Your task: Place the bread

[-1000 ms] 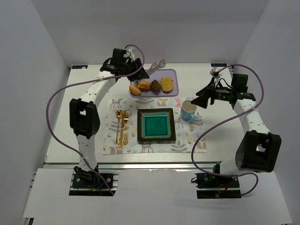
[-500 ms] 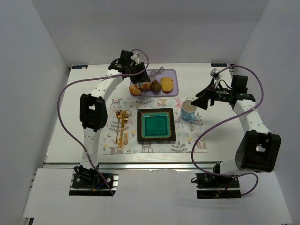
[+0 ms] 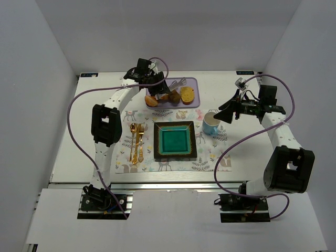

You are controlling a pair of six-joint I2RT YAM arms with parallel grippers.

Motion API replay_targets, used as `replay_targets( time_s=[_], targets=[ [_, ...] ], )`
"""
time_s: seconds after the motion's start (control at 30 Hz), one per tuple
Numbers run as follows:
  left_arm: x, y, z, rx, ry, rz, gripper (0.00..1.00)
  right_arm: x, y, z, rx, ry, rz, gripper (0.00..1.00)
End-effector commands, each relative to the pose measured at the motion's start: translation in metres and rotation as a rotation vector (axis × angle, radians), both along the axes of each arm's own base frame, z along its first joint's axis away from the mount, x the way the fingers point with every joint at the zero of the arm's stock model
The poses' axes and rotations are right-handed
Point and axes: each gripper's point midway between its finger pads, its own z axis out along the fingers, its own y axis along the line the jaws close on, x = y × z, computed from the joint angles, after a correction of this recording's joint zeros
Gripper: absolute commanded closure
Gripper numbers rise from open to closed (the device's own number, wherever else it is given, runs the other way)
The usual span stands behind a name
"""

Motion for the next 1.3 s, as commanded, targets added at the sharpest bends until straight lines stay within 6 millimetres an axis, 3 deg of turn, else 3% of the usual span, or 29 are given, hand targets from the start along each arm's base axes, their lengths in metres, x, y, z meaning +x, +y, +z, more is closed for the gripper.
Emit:
replay_targets(
  time_s=[0.0, 0.4, 0.57, 0.8, 1.0, 1.27],
  targets=[
    [-0.001, -0.009, 0.005, -0.024, -0.013, -0.026, 0.45, -0.005, 0.001, 0.01, 0.016, -0.035, 0.014, 0.11],
    [-0.005, -0.016, -0.004, -0.037, 0.01, -0.059, 0.48, -0.008, 0.001, 0.009, 0.022, -0.03, 0.016, 0.11],
    [-0.001, -0.016, 0.011, -0.048, -0.029, -0.054, 0.48, -0.009, 0.002, 0.009, 0.026, -0.026, 0.019, 0.11],
    [0.002, -0.019, 0.009, -0.048, -0.015, -0.063, 0.48, -0.009, 0.002, 0.008, 0.033, -0.022, 0.018, 0.11],
    [0.009, -0.018, 0.031, -0.061, -0.074, -0.046, 0.49, -0.011, 0.002, 0.008, 0.038, -0.013, 0.021, 0.11],
    [0.005, -0.011, 0.017, -0.015, -0.033, -0.059, 0.5, -0.009, 0.002, 0.009, 0.042, -0.012, 0.02, 0.11]
  ],
)
